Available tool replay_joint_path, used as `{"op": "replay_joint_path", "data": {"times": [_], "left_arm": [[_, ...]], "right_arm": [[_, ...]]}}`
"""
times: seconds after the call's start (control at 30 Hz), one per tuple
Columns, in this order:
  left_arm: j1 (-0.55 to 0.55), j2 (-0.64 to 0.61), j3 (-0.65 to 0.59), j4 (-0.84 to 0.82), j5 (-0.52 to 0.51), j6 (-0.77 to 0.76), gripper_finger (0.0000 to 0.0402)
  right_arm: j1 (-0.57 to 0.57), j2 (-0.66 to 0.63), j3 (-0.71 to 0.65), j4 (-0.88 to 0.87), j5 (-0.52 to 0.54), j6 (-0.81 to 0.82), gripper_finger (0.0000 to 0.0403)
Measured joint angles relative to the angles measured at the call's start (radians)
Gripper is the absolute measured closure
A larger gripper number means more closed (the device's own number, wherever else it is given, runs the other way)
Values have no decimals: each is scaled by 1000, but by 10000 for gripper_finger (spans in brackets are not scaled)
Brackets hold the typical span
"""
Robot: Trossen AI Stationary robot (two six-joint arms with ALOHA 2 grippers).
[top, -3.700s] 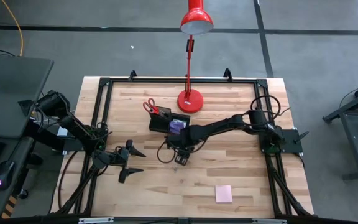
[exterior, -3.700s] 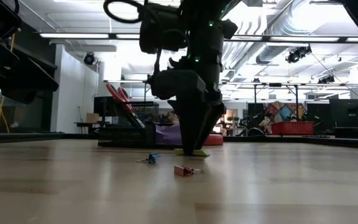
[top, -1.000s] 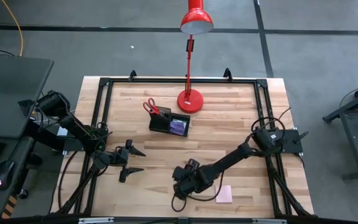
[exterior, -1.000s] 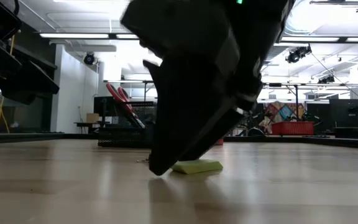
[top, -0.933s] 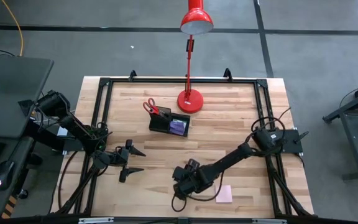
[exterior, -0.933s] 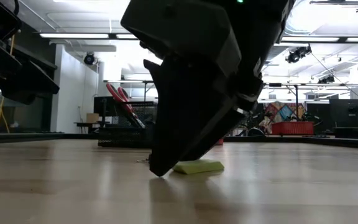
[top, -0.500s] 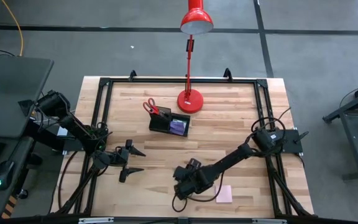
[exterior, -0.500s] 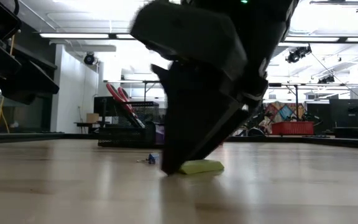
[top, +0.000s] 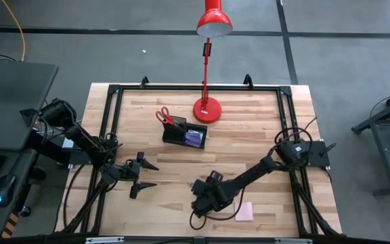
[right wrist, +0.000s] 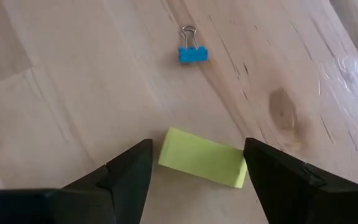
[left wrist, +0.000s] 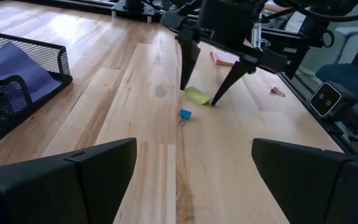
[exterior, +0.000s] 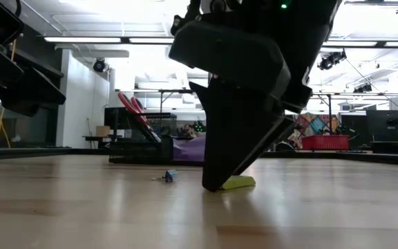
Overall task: Pick and place office supplies into organizer
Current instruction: Put the yellow eraser into the desk organizer
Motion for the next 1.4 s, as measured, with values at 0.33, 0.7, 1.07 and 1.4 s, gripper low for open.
{"op": "replay_joint_path", "data": {"times": [0.33, 0.7, 1.07, 1.4], "left_arm": [[0, 0, 0, 1, 0, 0, 89], [0, 0, 0, 1, 0, -3, 89], [0, 0, 0, 1, 0, -3, 89], [0, 0, 0, 1, 0, -3, 89]], "right_arm": [[-10, -2, -39, 55, -44, 5, 214], [-17, -1, -41, 118, -86, -7, 390], [0, 9, 42, 55, -12, -70, 402], [-5, 11, 117, -20, 68, -112, 403]]}}
